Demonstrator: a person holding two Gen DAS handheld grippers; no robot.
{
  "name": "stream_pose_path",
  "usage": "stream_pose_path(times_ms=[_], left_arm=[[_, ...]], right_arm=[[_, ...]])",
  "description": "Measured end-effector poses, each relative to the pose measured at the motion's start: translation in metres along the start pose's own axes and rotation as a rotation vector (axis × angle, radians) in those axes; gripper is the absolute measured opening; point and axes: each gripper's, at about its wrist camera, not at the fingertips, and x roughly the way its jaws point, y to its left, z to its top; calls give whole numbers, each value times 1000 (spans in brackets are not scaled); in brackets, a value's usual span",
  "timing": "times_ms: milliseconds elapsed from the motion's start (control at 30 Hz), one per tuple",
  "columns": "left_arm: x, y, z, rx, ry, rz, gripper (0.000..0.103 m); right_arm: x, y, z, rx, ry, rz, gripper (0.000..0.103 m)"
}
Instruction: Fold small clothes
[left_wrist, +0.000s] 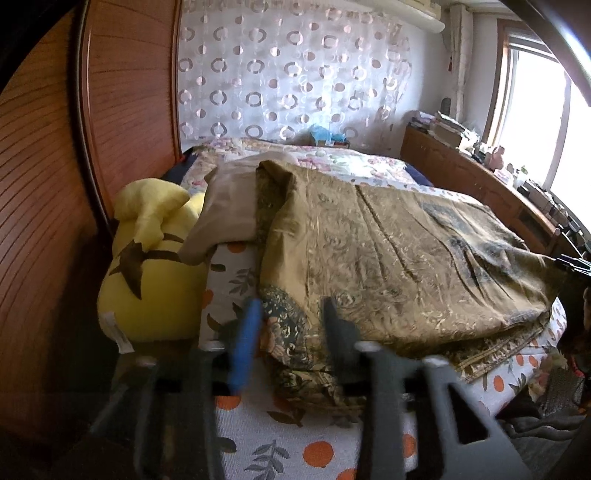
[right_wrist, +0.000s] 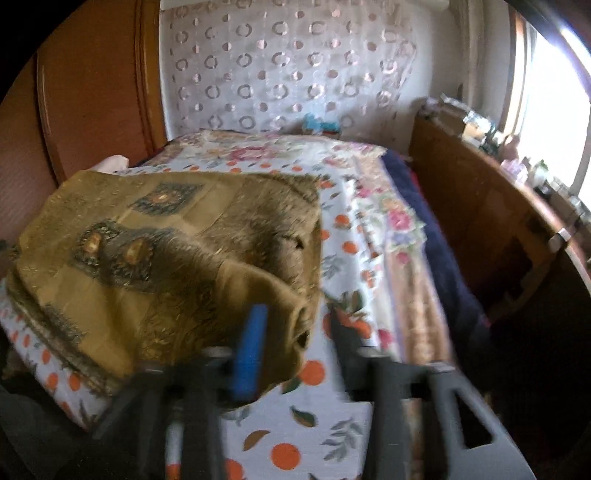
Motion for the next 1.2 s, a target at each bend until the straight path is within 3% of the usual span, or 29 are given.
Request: stream_pose_path(times_ms=[100,200,633,1000,1200], left_arm=[[2,0,-1,0,0,-2,67],[9,-3,-2,2,12,8,73],[34,-5,-16,-4,75,45,73],[42,-1,-20,-16,97,57,73],[35,13,-20,-70,66,17,70]], right_arm=[[1,13,1,-12,-23,18,63],[2,24,-5,-31,-41,54,64],[82,71,10,-81,30,182,64],[101,81,7,-123,93,178,64],[101,81,5,-118,103,191,65]])
